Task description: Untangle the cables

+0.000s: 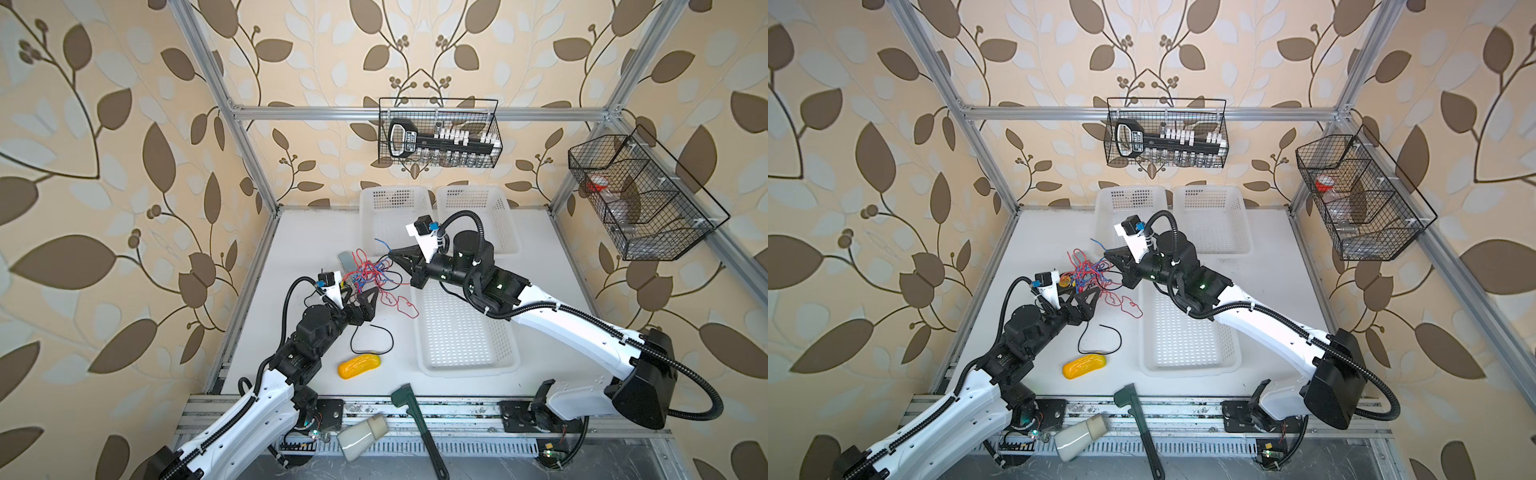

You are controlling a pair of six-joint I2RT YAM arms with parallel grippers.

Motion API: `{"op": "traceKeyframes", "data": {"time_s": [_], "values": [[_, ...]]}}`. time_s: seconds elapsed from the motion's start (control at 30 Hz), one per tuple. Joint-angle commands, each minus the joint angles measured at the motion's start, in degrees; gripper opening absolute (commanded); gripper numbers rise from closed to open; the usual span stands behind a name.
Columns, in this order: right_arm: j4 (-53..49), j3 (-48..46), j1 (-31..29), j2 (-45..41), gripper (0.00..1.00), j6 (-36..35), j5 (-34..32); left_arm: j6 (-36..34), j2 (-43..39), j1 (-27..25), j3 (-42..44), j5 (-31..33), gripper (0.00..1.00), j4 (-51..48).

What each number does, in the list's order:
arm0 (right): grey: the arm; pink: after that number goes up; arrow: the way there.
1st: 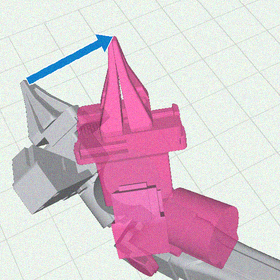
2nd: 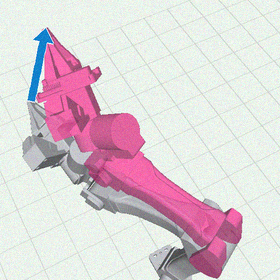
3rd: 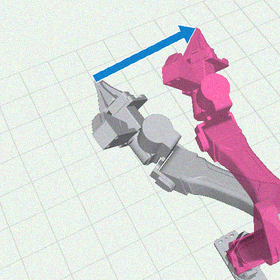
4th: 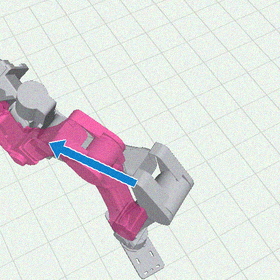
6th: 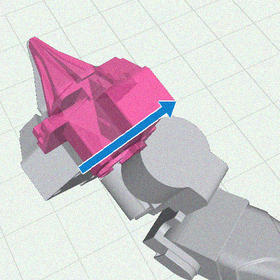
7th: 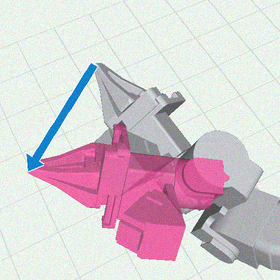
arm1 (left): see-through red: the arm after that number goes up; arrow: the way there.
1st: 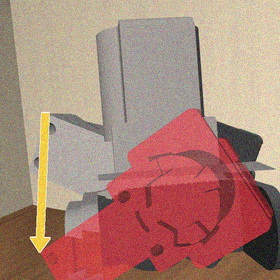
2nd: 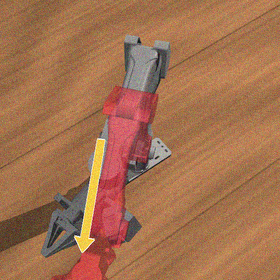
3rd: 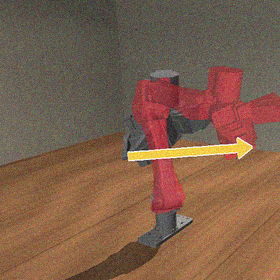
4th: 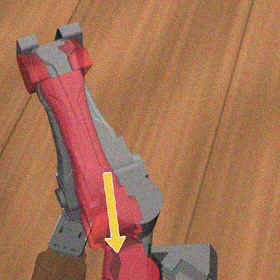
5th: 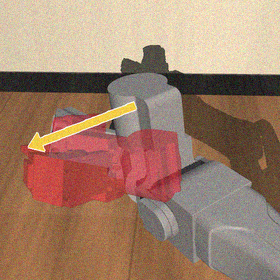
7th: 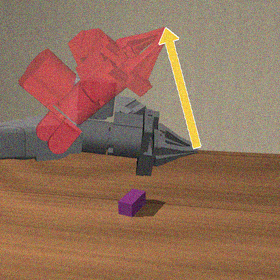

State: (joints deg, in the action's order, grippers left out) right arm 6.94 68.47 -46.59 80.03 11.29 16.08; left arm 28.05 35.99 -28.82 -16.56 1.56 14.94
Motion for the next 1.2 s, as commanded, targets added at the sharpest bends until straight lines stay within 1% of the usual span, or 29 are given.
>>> {"op": "traceKeyframes", "data": {"time_s": [0.0,0.03,0.1,0.13,0.2,0.23,0.27,0.37,0.47,0.5,0.57,0.63,0.7,0.8,0.9,1.03,1.1,1.17], "values": [[3.61,-0.53,-0.29,0.05,0.0,-0.42,5.78,-2.45,-0.29,0.03,-3.08,2.26,0.73,5.17],[3.56,-0.73,-0.26,0.06,0.0,-0.31,5.77,-2.49,-0.39,0.01,-3.23,3.48,0.55,5.05],[3.56,-0.95,-0.3,0.12,0.0,-0.17,5.7,-2.73,-0.63,0.0,-3.65,5.57,0.31,4.43],[3.59,-1.06,-0.26,0.28,0.0,-0.15,5.76,-2.88,-0.74,0.0,-3.76,6.64,0.23,4.05],[3.37,-1.32,-0.17,0.5,0.0,0.04,5.19,-2.92,-1.07,0.04,-3.9,8.23,0.1,3.7],[3.13,-1.35,-0.17,0.64,0.0,0.05,4.74,-2.93,-1.24,0.05,-4.05,9.09,0.02,3.56],[2.65,-1.35,-0.08,0.91,0.0,0.09,4.09,-2.92,-1.42,0.07,-4.08,10.04,0.0,3.31],[0.58,-1.42,0.43,1.54,0.0,0.55,1.2,-2.2,-2.04,0.01,-4.77,14.79,0.0,1.53],[-0.78,-2.79,1.36,1.63,0.08,0.97,-1.06,-1.23,-2.41,0.07,-5.92,21.12,0.0,-1.3],[-1.04,-3.57,1.5,1.39,0.13,0.69,-1.68,-1.16,-2.41,0.05,-6.51,22.68,0.0,-2.0],[-2.23,-5.28,1.49,0.54,0.28,-0.12,-3.95,-1.27,-2.33,0.1,-7.6,25.03,0.0,-3.24],[-2.81,-7.67,1.41,-0.84,0.4,-0.86,-6.17,-1.52,-2.07,0.13,-8.83,26.98,0.0,-4.37],[-3.73,-9.69,1.31,-2.2,0.46,-1.77,-7.77,-1.77,-1.76,0.15,-9.62,28.34,0.0,-4.81],[-5.19,-12.33,-0.27,-3.87,0.47,-4.69,-8.48,-2.22,-1.12,0.08,-10.84,29.85,0.0,-6.05],[-7.21,-14.08,-4.82,-3.93,0.47,-9.83,-8.85,-3.75,-1.0,0.13,-11.28,29.33,0.0,-6.15],[-8.52,-14.87,-10.27,-0.37,0.47,-12.89,-6.6,-4.49,-1.7,0.09,-11.22,30.57,0.0,-7.35],[-9.35,-14.29,-13.01,2.1,0.47,-14.52,-6.91,-4.63,-2.27,0.12,-11.23,31.41,0.0,-7.96],[-9.42,-14.06,-15.32,4.53,0.47,-15.46,-7.3,-3.56,-2.67,0.09,-11.85,34.39,0.0,-10.15]]}}
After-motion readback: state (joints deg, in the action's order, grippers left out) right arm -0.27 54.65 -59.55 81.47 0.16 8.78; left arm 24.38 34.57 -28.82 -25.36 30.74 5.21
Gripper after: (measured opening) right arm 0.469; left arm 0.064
